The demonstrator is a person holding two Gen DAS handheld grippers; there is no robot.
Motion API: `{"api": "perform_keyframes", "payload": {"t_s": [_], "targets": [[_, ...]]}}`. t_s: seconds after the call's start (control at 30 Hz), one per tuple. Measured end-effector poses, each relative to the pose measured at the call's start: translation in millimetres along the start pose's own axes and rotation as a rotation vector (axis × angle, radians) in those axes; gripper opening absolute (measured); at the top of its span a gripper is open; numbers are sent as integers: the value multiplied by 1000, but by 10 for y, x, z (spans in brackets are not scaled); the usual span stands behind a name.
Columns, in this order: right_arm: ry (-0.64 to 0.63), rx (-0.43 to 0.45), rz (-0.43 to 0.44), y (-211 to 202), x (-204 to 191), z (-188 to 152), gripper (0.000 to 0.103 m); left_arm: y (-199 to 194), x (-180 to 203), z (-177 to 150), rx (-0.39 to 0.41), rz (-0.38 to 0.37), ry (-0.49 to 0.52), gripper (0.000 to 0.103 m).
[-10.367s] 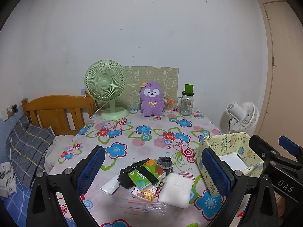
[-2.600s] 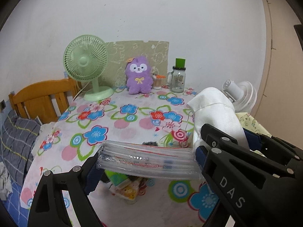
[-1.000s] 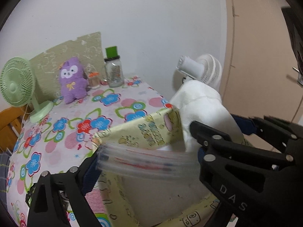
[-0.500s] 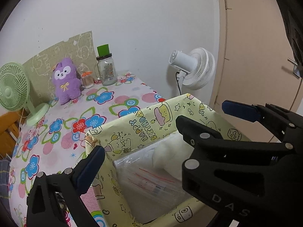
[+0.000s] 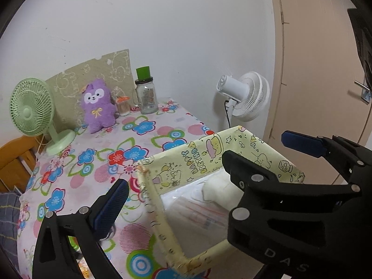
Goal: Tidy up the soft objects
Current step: 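Move the right tool back toward the grey drawstring pouch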
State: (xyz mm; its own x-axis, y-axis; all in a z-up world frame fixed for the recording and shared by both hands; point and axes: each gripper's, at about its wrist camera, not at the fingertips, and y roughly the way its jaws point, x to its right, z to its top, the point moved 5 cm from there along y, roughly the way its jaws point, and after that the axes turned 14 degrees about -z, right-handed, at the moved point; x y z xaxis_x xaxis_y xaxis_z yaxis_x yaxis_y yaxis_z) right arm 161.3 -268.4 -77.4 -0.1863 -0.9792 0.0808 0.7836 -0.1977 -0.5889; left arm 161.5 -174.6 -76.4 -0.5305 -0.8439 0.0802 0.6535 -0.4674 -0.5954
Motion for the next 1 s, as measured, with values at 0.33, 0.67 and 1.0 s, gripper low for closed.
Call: {"api": "perform_keyframes", "payload": {"t_s": [0.33,0.67,1.0], "targets": [[-29,29,8,-309,-309,-37,86,-292,-214,-157,-1,-15,-60,103],[-44,43,43,-540,-650,-74,90,-687,-484,-291,48,64,-78,103],[-60,78,70,-772,-1008,-68,96,-1034,-744,-393,85,115,-80,103]]}}
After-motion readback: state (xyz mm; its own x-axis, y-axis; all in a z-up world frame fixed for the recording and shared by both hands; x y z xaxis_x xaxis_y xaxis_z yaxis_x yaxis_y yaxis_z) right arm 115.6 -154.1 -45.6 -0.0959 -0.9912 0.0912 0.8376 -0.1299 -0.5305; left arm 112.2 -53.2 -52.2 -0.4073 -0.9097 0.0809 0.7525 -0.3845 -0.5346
